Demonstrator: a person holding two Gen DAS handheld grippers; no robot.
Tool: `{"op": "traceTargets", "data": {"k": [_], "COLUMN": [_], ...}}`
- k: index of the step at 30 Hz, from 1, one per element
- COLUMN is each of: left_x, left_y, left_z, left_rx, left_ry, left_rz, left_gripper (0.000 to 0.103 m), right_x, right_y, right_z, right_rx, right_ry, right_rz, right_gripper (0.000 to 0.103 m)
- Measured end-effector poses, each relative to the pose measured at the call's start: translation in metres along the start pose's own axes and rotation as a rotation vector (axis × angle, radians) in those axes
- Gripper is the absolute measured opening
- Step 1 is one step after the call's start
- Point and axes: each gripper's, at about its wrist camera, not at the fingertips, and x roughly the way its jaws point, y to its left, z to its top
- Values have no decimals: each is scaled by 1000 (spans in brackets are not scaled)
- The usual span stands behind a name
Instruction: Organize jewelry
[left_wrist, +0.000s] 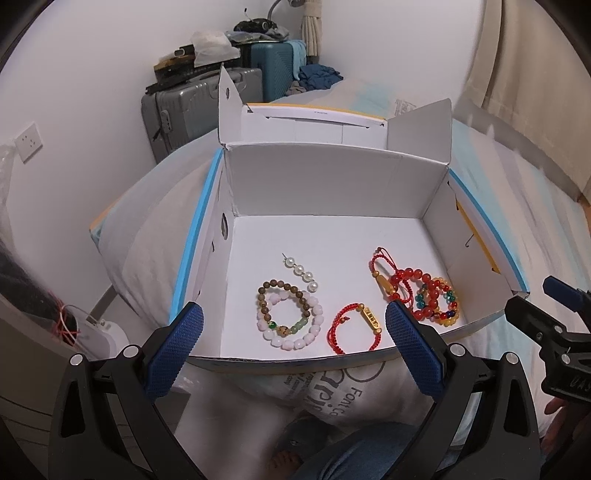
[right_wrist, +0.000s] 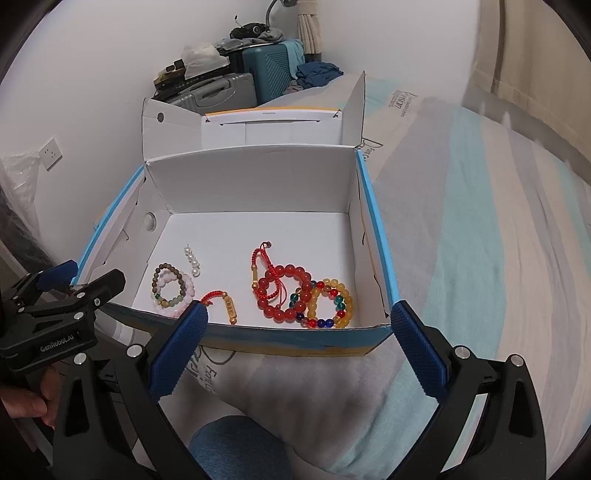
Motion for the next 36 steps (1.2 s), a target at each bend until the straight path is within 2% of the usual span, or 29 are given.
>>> {"op": "traceTargets", "data": {"k": [16,28,36], "left_x": [6,7,5], "left_y": [-2,-5,-5], "left_z": [-3,-4,-5], "left_rx": [-9,1,-1], "left_ry": [26,38,16], "left_rz": [38,28,21], "left_gripper": [97,97,97], "right_x": [1,1,2], "right_y": [0,1,1], "right_z": [-1,0,-1], "right_rx": [2,0,3], "right_ry": [-2,2,6], "right_rz": [-1,2,3], "right_gripper": [95,95,95]}}
